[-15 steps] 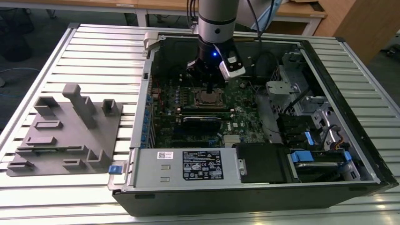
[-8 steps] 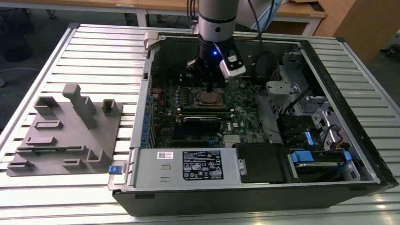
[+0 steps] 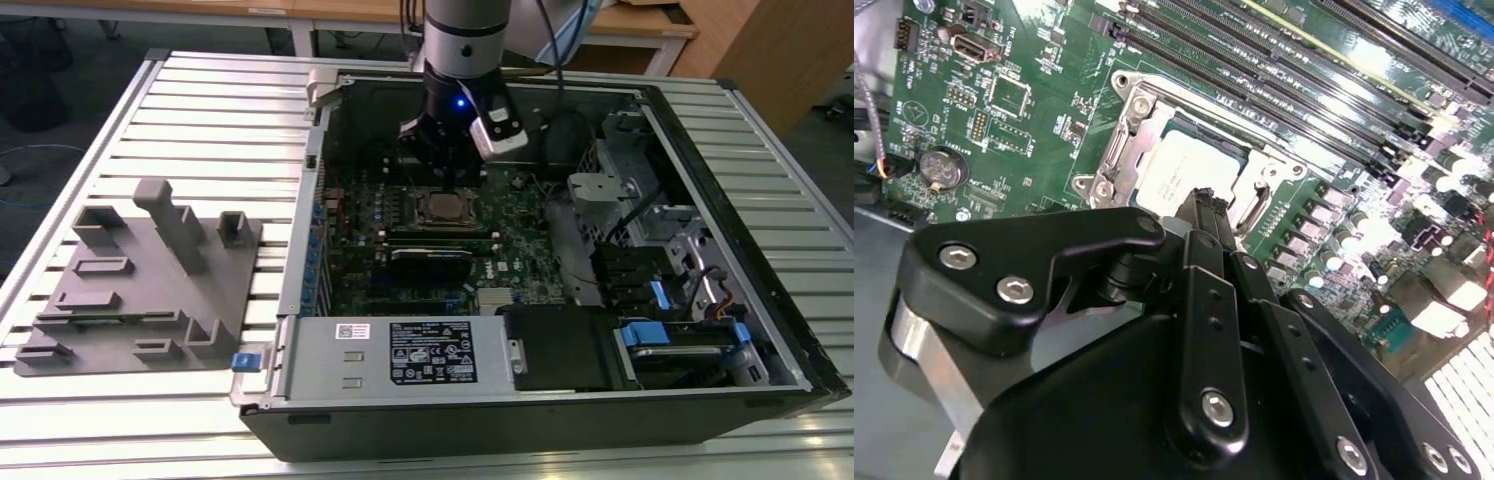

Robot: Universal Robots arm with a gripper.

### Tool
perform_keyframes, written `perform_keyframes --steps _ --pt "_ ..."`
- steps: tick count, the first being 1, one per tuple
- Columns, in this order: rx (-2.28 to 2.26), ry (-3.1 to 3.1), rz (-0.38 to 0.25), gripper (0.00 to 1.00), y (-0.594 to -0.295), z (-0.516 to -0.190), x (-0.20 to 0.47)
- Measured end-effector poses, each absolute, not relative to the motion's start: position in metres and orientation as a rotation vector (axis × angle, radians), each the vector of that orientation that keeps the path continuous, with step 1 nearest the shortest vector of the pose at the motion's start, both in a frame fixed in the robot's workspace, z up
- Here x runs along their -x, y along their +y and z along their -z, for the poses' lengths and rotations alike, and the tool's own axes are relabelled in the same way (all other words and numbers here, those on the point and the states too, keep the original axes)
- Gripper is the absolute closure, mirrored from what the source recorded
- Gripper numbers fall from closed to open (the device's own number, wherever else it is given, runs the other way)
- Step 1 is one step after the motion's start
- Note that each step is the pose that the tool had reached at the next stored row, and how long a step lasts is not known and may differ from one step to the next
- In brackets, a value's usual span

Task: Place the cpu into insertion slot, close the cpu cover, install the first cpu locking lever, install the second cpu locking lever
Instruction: 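Install the first cpu locking lever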

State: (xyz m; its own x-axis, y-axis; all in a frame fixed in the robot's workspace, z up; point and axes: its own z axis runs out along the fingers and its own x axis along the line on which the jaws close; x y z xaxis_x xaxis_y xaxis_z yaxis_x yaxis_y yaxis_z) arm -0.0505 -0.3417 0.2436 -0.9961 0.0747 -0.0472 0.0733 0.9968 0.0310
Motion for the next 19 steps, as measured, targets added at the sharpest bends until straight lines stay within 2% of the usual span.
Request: perform_keyframes --steps 19 --pt "-0.115 3.091 -0.045 0.89 -0.3417 -0.2499 0.0542"
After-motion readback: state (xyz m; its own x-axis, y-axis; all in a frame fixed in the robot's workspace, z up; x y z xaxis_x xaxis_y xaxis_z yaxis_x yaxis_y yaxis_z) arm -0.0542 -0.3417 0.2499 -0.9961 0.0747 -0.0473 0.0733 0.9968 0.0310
